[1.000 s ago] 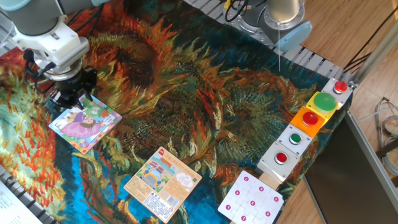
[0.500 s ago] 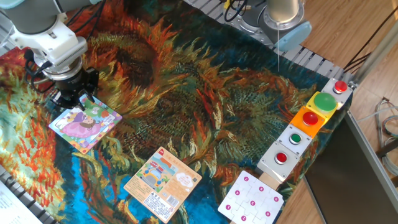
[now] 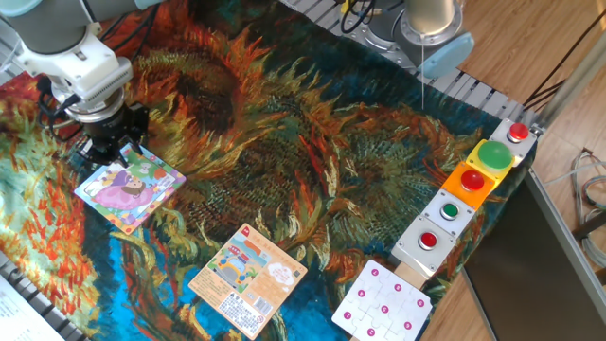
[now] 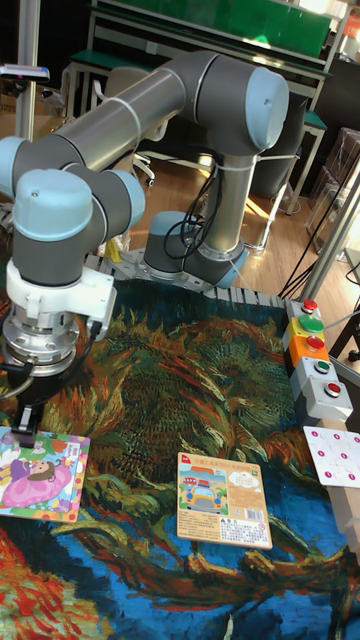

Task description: Assemble one piece of a puzzle

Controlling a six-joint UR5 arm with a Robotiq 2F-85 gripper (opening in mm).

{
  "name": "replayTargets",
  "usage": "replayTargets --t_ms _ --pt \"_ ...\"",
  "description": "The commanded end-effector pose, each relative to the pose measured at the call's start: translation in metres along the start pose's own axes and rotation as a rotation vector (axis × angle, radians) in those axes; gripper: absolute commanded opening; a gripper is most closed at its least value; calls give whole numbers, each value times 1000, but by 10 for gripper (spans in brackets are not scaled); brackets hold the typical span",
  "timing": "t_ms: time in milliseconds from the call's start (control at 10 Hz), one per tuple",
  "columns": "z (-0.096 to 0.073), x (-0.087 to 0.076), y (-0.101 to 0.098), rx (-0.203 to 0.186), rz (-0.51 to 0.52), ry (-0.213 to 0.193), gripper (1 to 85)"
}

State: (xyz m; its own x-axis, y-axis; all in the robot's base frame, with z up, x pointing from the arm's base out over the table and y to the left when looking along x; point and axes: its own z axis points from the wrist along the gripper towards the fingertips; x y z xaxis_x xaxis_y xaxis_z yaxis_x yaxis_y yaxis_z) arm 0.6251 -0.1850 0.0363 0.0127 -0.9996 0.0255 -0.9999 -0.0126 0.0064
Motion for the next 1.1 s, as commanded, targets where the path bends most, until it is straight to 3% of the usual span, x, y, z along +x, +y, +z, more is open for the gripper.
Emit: replayTargets --t_ms 0,300,600,1000 --pt "9 13 -2 20 -20 8 13" --pt "15 25 -3 29 -34 19 13" --pt "13 18 1 18 -25 -9 13" --pt "13 18 8 -10 -17 -8 13"
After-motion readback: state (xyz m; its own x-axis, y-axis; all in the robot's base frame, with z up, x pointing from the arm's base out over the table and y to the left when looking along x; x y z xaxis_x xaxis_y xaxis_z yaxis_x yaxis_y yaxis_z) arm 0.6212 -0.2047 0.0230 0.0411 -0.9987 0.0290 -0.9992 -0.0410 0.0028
